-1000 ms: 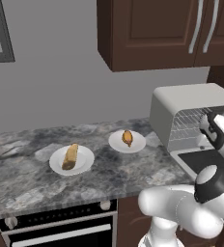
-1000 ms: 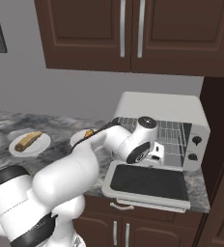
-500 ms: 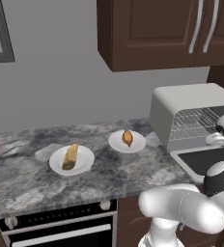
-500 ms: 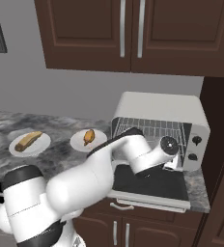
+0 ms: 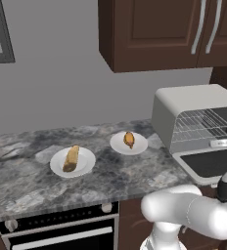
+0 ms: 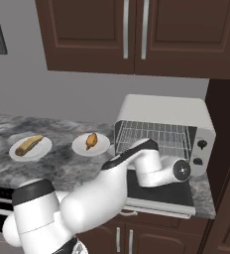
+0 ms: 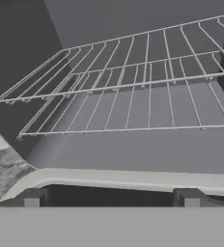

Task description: Open the toaster oven door. Place the baguette on the bottom rack in the toaster oven and place the chicken drumstick on the top rack.

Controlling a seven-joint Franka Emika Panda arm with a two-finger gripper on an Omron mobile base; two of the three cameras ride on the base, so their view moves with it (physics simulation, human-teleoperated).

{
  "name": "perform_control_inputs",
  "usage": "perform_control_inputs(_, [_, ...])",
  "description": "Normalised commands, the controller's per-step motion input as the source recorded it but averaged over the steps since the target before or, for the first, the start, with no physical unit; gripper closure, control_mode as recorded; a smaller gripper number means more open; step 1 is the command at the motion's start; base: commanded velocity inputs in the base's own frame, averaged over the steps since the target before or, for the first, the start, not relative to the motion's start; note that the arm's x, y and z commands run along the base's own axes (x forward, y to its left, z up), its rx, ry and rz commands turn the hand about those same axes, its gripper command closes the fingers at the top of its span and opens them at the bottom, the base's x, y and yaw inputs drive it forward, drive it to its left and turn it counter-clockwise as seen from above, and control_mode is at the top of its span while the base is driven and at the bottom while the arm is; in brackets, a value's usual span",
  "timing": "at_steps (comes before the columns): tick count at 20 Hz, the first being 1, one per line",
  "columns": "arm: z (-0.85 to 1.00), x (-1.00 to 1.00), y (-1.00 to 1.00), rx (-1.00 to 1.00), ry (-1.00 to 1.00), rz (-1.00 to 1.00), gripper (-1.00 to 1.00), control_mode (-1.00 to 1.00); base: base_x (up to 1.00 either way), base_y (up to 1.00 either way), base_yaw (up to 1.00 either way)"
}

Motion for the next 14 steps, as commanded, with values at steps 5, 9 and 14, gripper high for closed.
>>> perform_control_inputs(5, [0.0,0.24,0.01,0.0,-0.12,0.03,-1.0,-1.0,0.0,0.0,0.0])
perform_control_inputs(9, [-0.09,0.07,0.0,0.03,-0.12,0.03,-1.0,-1.0,0.0,0.0,0.0])
perform_control_inputs(14, [0.0,0.1,0.0,0.01,-0.14,0.09,-1.0,-1.0,0.0,0.0,0.0])
